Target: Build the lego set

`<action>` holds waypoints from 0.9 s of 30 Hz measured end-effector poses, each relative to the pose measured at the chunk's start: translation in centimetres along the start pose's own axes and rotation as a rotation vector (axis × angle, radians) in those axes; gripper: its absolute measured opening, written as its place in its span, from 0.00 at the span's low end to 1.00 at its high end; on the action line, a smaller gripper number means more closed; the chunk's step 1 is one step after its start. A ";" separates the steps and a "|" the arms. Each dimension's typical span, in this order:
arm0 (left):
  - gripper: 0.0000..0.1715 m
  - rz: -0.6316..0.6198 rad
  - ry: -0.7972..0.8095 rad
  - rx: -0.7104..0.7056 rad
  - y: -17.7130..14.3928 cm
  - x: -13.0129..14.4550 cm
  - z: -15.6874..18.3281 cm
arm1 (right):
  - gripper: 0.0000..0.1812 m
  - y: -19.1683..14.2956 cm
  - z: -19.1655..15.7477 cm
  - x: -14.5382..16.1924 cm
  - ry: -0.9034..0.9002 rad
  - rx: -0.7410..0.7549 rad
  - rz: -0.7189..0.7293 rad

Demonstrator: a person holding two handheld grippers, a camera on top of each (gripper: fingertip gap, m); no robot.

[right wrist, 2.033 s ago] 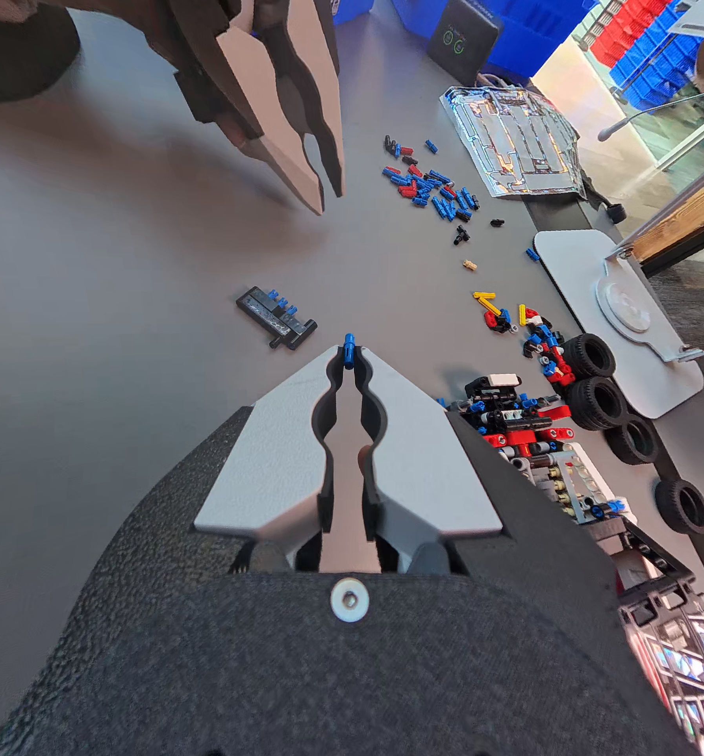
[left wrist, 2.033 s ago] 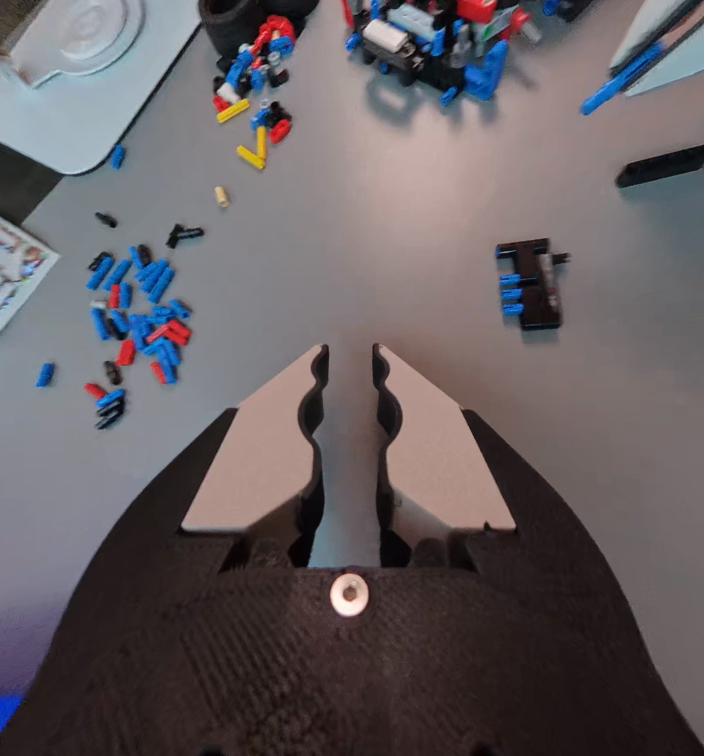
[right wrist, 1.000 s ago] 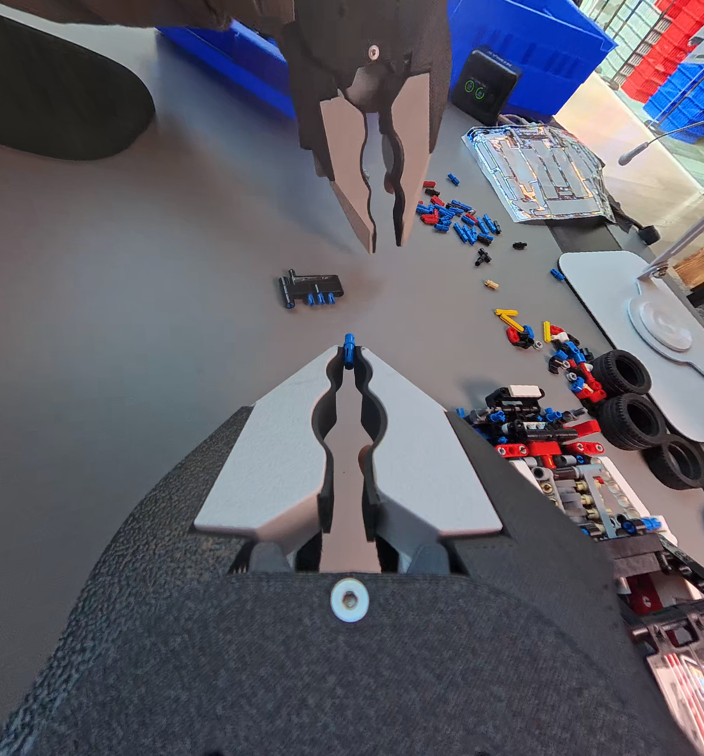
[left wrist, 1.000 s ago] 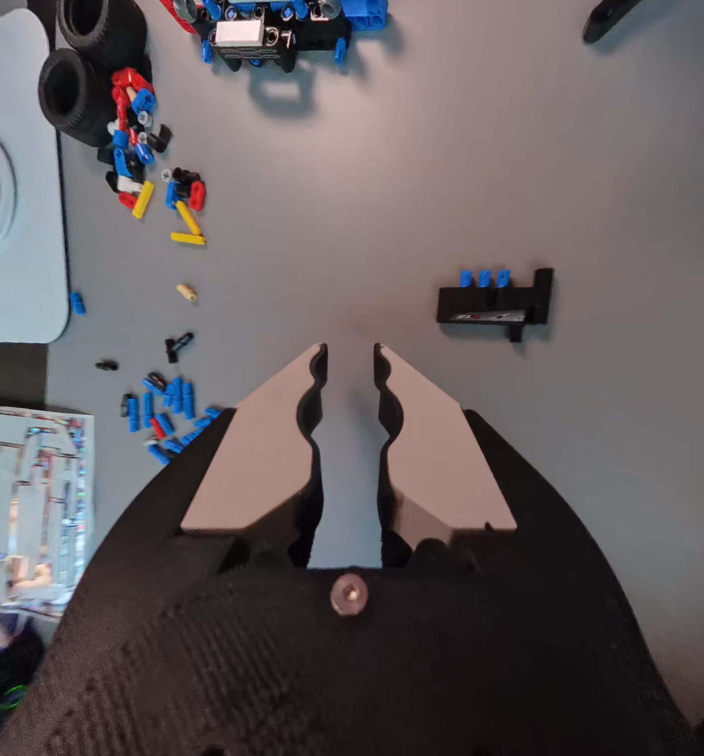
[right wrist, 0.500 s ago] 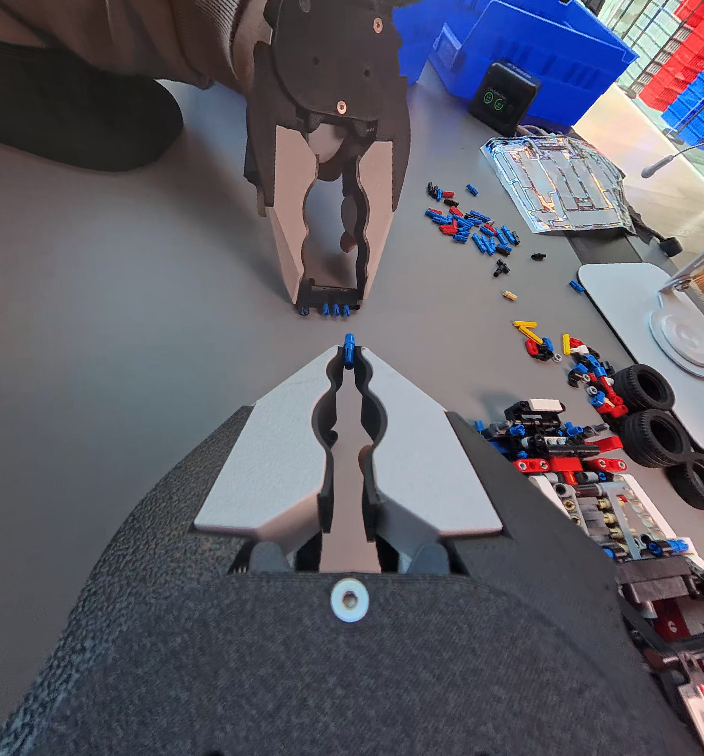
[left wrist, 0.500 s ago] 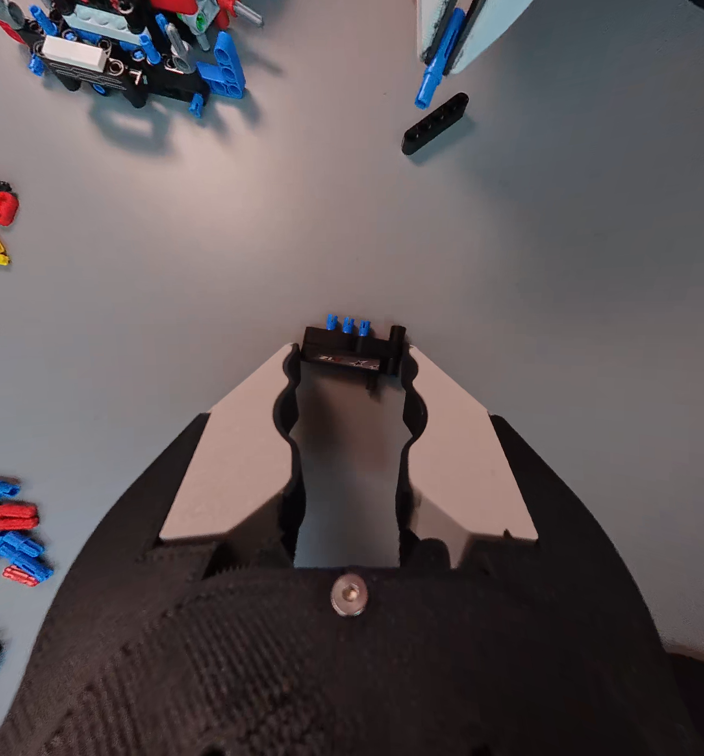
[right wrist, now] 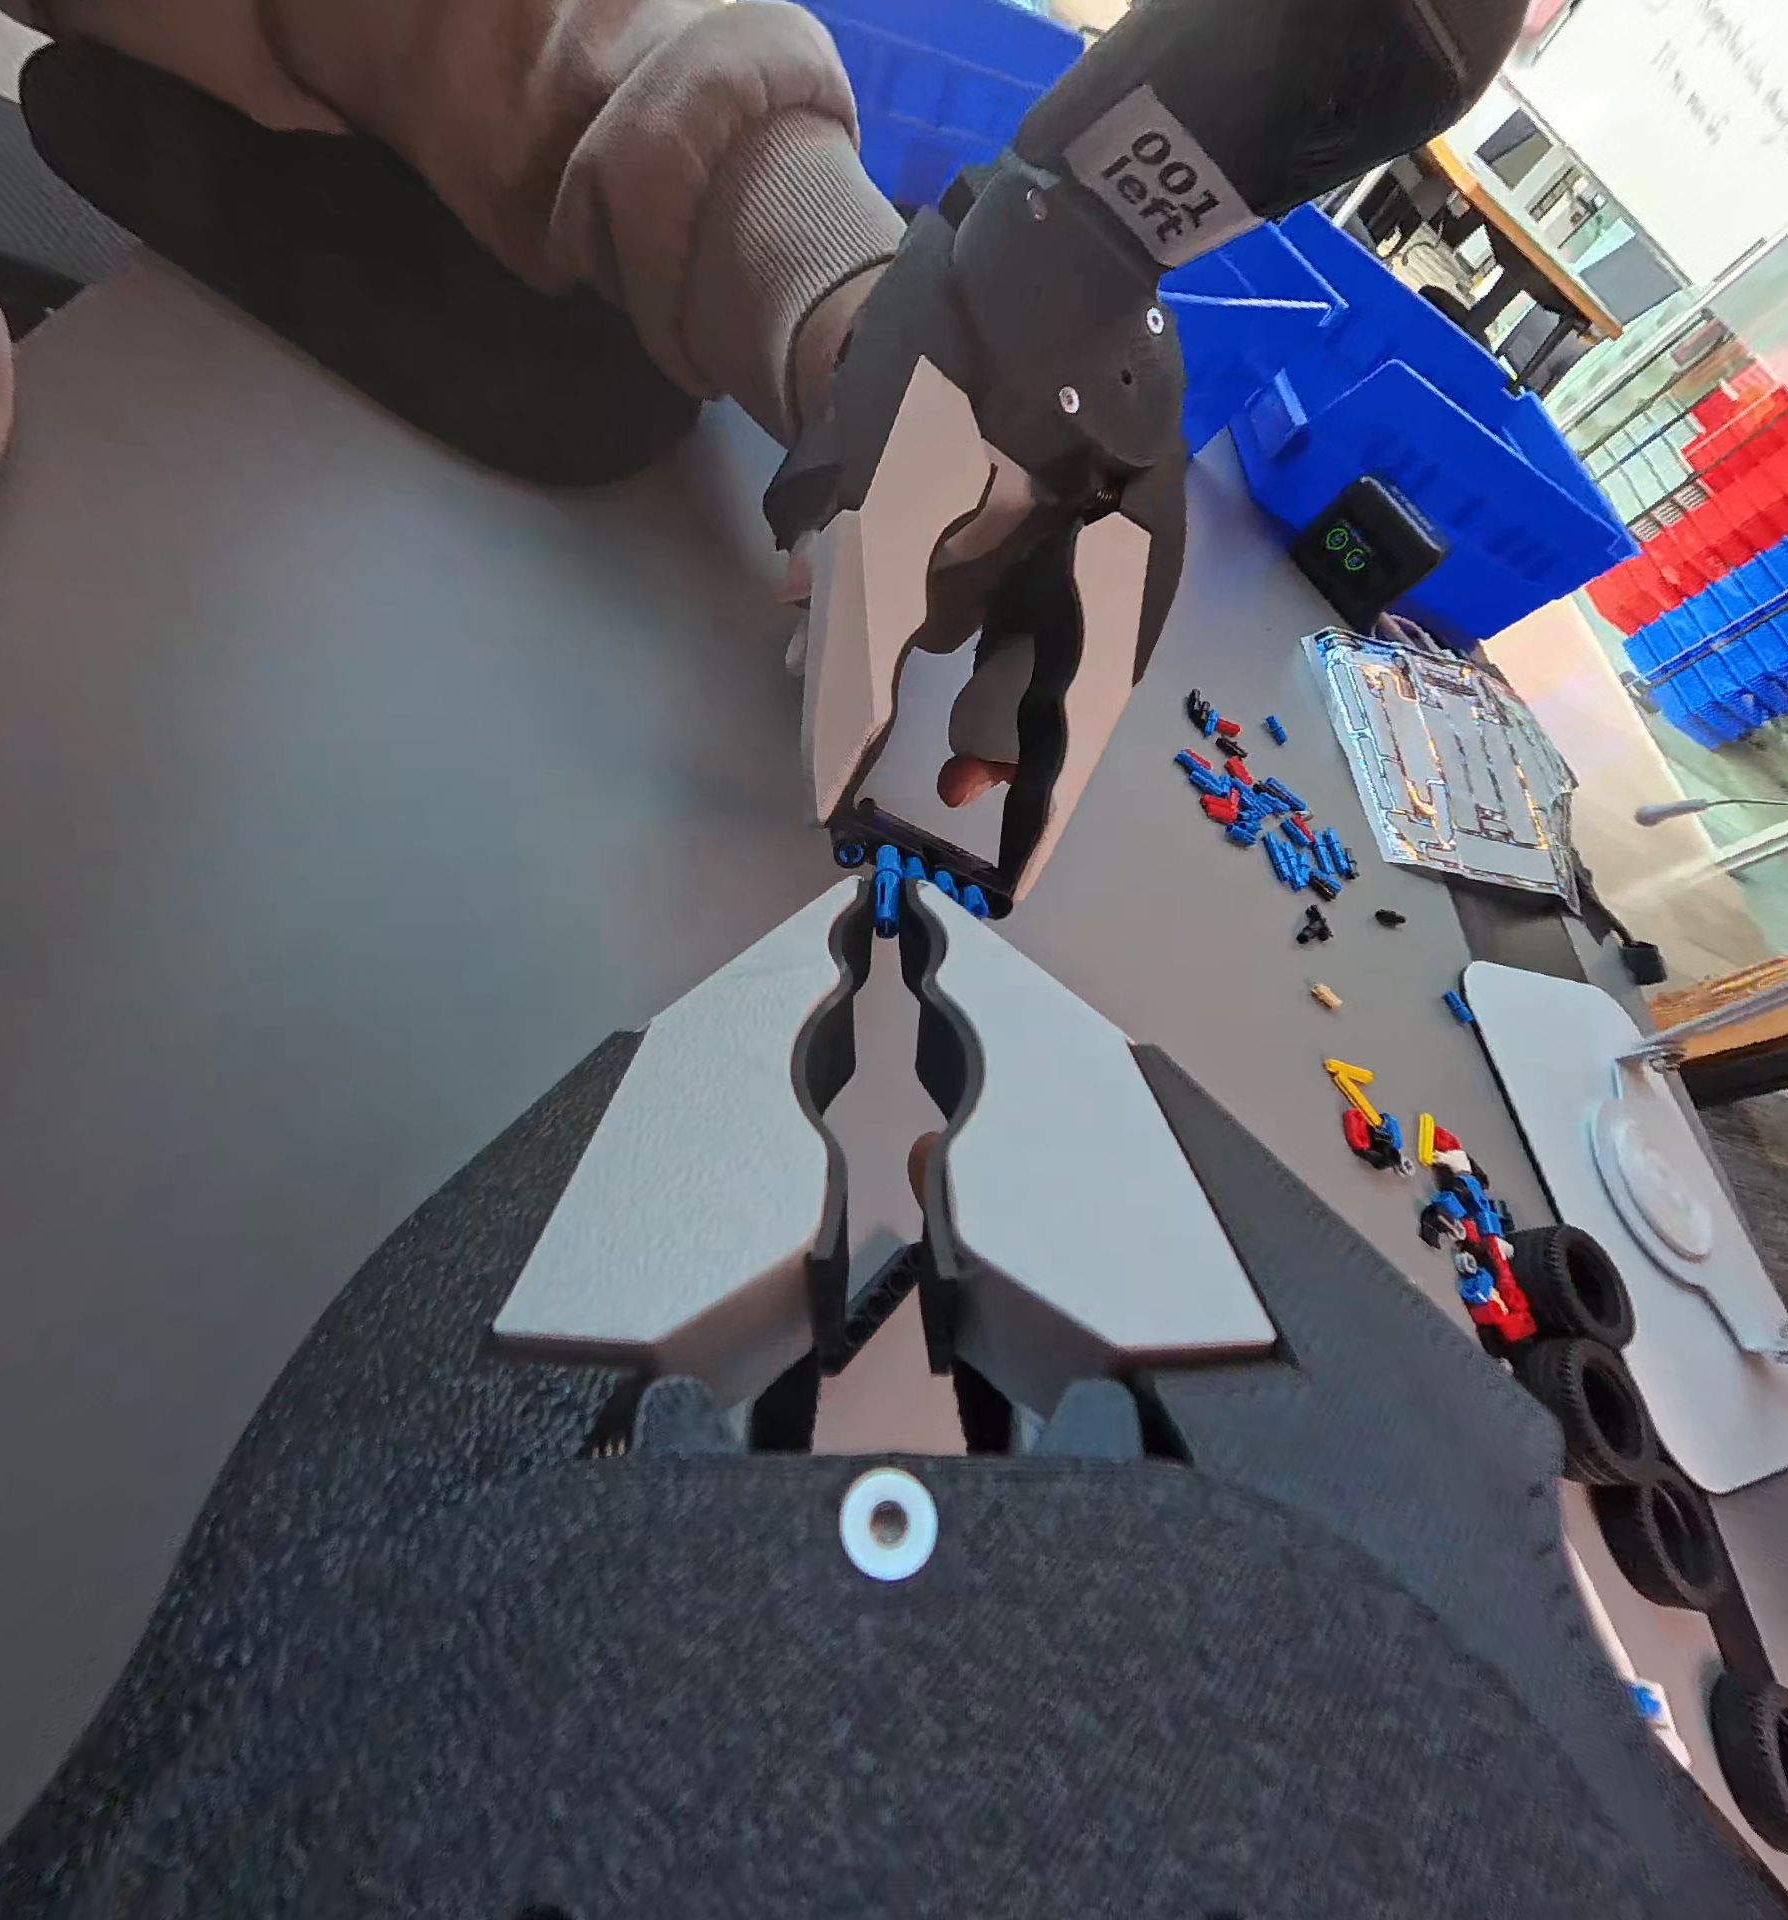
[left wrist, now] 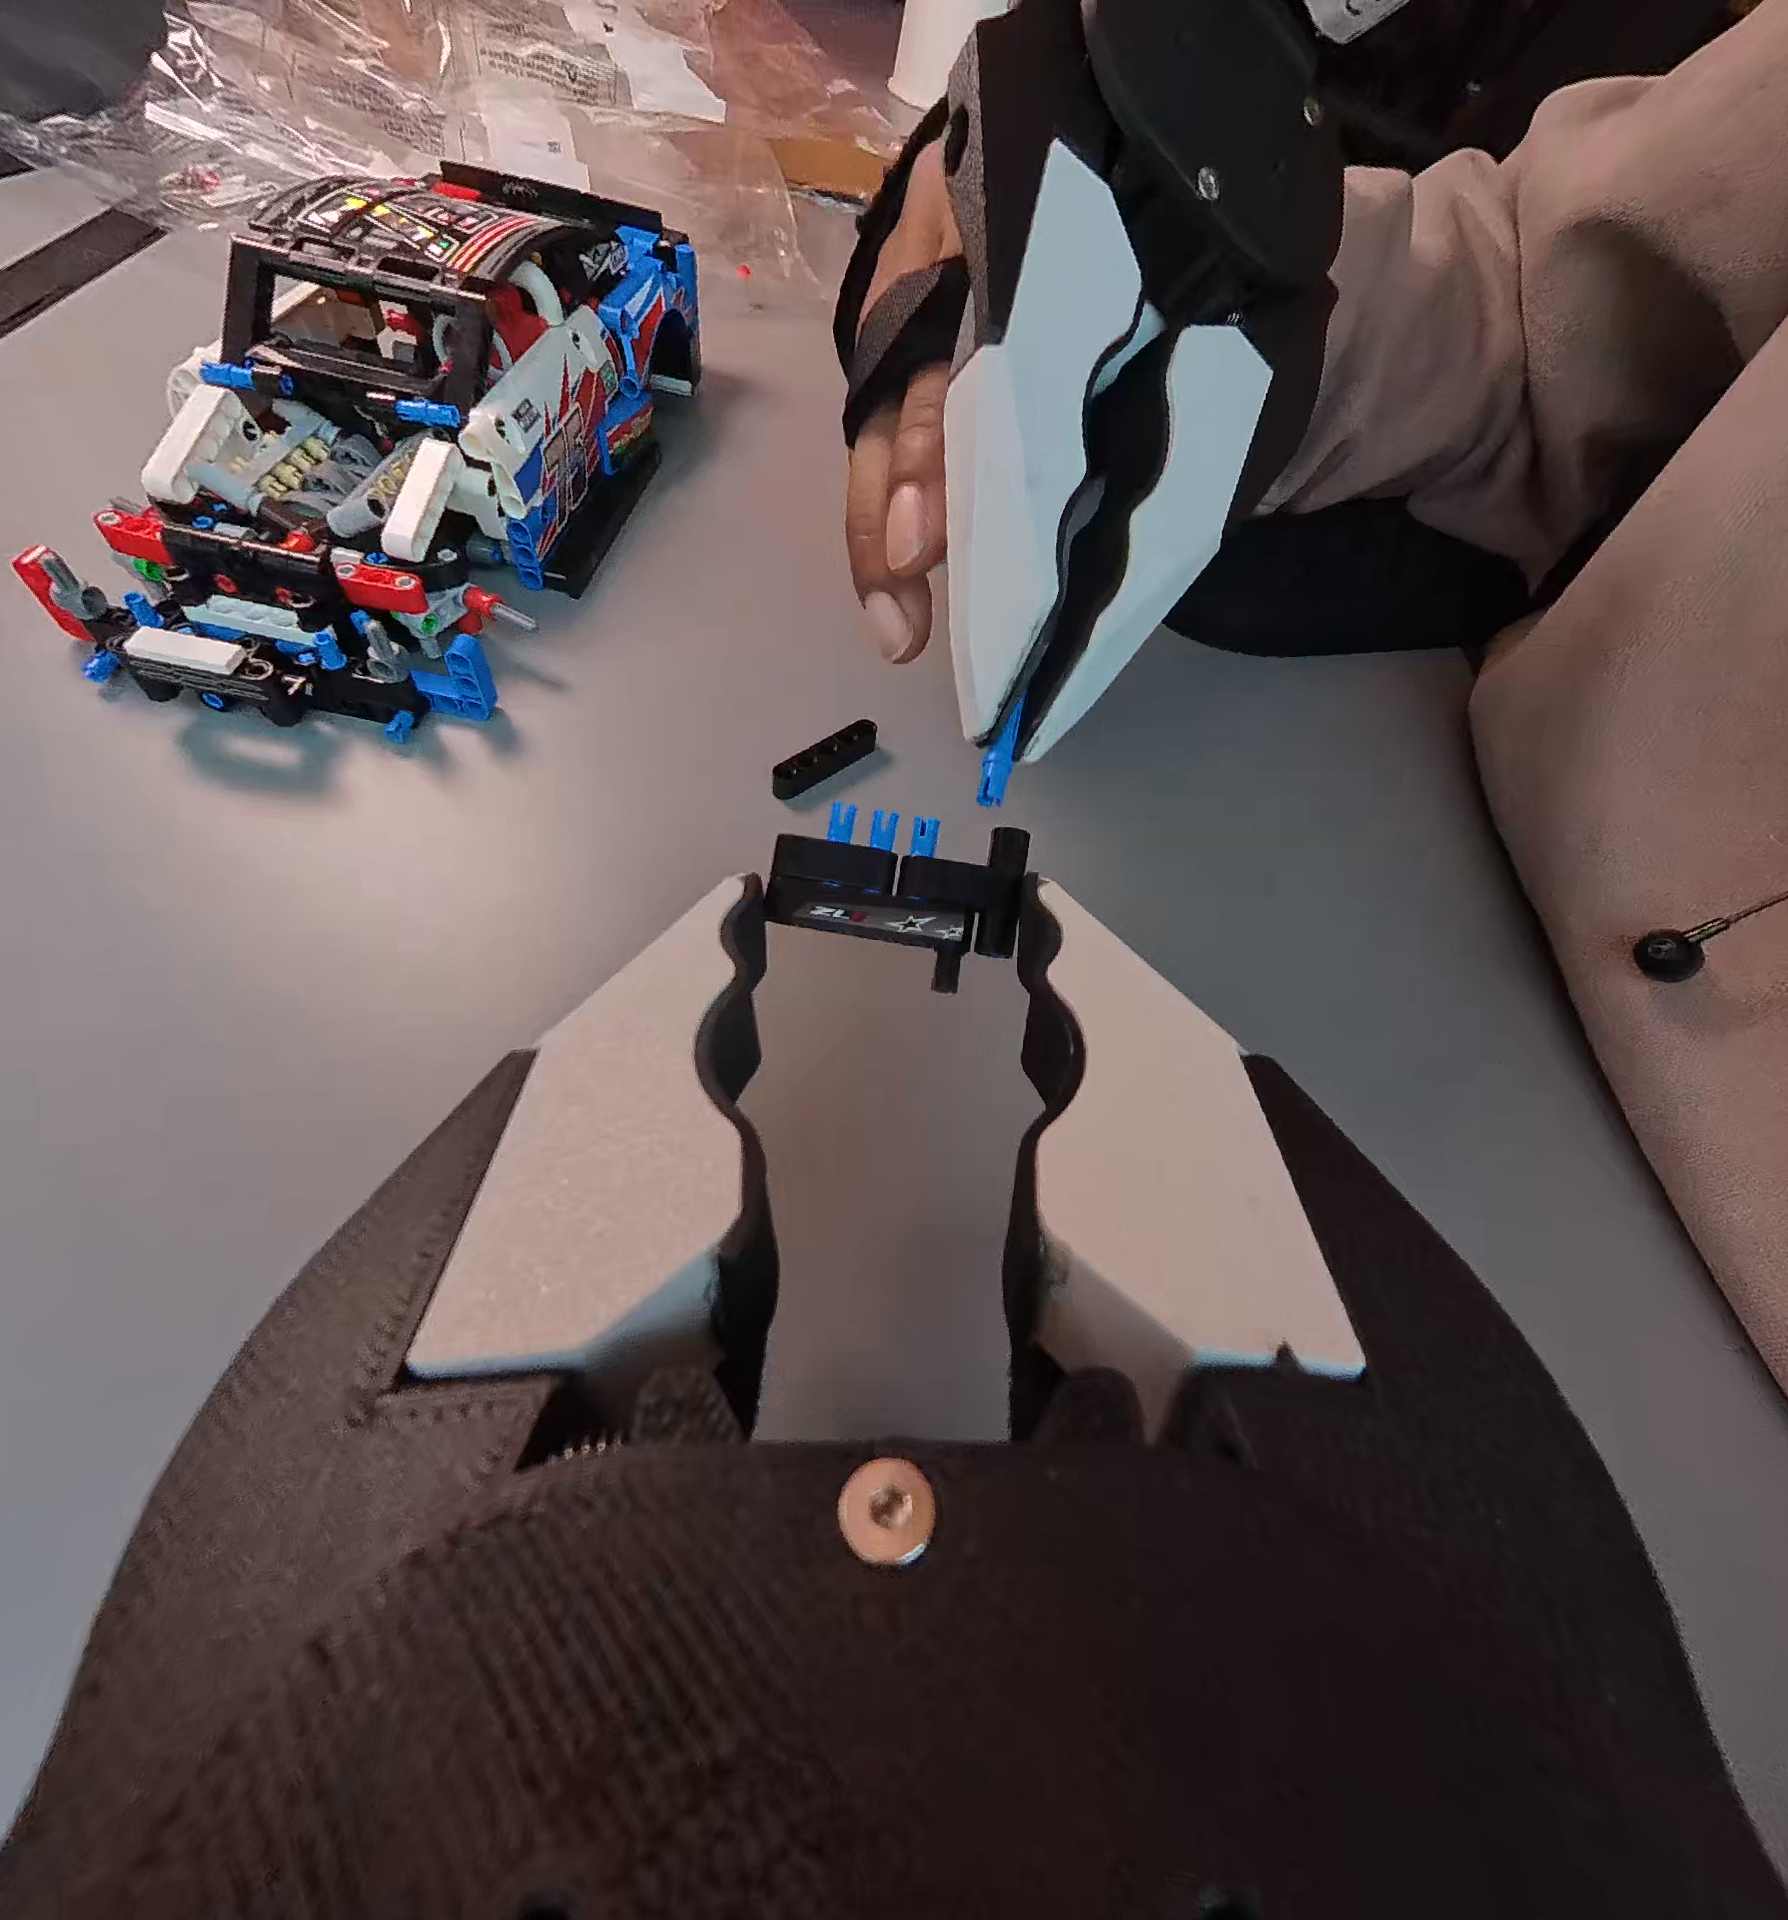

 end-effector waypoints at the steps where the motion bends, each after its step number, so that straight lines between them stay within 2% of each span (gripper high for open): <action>1: 0.28 0.002 0.010 -0.007 0.2 -0.1 0.1 | 0.01 0.1 -0.1 0.1 -0.010 -0.004 -0.015; 4: 0.28 0.008 0.089 -0.074 0.5 -0.4 0.5 | 0.01 0.5 0.0 0.4 0.062 -0.012 -0.034; 9: 0.28 0.046 0.289 -0.278 0.3 -0.9 1.0 | 0.01 0.2 1.3 1.4 0.470 -0.075 -0.002; 11: 0.28 0.076 0.378 -0.369 0.0 -1.1 1.4 | 0.01 0.0 1.7 1.5 0.614 -0.079 0.056; 15: 0.28 0.096 0.513 -0.464 -0.1 -1.1 2.2 | 0.01 0.3 1.8 1.8 0.845 -0.099 0.123; 23: 0.28 0.070 0.704 -0.572 0.3 -0.7 2.7 | 0.01 0.9 1.6 2.4 0.998 -0.106 0.144; 27: 0.28 0.090 0.745 -0.598 0.3 -0.8 2.9 | 0.01 0.9 1.6 2.5 1.063 -0.112 0.177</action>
Point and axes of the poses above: each gripper's, where its closed fingertips meet, y out along the fingers, x out of its underside, z = x × y across the jaws, the point moved 7 cm from there along -y, back along the fingers, and after that the axes turned 15 degrees about -y, right-handed, at the moved point
